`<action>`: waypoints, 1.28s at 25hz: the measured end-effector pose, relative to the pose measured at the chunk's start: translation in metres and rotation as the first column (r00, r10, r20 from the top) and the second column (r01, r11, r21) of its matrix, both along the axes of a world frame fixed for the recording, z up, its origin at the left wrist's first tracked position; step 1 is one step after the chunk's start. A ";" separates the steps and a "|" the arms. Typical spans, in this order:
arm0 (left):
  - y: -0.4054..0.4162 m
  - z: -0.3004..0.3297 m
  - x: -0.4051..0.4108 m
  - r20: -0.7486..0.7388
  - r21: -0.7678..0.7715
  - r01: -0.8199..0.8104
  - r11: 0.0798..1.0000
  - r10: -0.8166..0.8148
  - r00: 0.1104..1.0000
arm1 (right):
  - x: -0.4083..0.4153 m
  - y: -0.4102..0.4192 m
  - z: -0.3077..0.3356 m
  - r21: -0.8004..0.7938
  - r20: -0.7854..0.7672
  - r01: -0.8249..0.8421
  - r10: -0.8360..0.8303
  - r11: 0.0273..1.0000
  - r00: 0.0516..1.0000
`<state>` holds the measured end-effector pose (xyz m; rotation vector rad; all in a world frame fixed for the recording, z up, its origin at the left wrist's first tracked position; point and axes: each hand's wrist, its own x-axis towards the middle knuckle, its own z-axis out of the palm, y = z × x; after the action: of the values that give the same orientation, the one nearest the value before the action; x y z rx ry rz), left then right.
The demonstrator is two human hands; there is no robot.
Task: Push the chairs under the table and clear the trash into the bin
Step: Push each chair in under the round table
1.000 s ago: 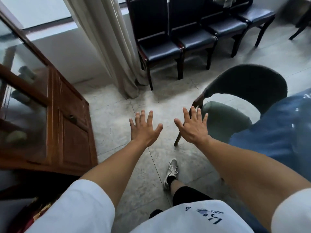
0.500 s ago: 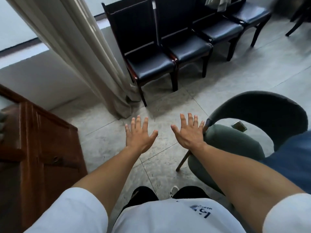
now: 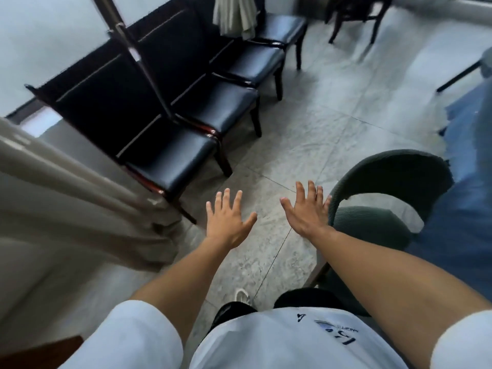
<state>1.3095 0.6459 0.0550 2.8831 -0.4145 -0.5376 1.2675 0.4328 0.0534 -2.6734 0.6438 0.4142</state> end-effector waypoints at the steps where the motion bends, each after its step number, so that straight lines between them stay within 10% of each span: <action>1: -0.005 0.000 0.021 -0.007 -0.003 0.048 0.999 -0.048 0.999 | 0.010 -0.004 0.003 -0.005 0.008 0.051 -0.051 0.999 0.999; 20: -0.367 -0.012 0.254 -0.013 0.035 0.782 0.622 -0.782 0.623 | 0.133 -0.252 -0.026 0.151 0.056 0.814 -0.827 0.561 0.559; 25: -0.471 -0.017 0.244 -0.034 -0.009 0.943 0.332 -0.943 0.332 | 0.121 -0.289 -0.033 0.198 0.011 0.912 -0.931 0.359 0.365; 32: -0.606 -0.039 0.211 -0.025 0.045 0.933 -0.358 -0.934 -0.358 | 0.123 -0.316 -0.057 0.391 -0.079 0.920 -0.995 0.018 0.053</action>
<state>1.5206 0.0402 0.0163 1.4952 -2.9832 -0.5744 1.3908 0.1164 -0.0041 -1.2498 1.9058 -0.2087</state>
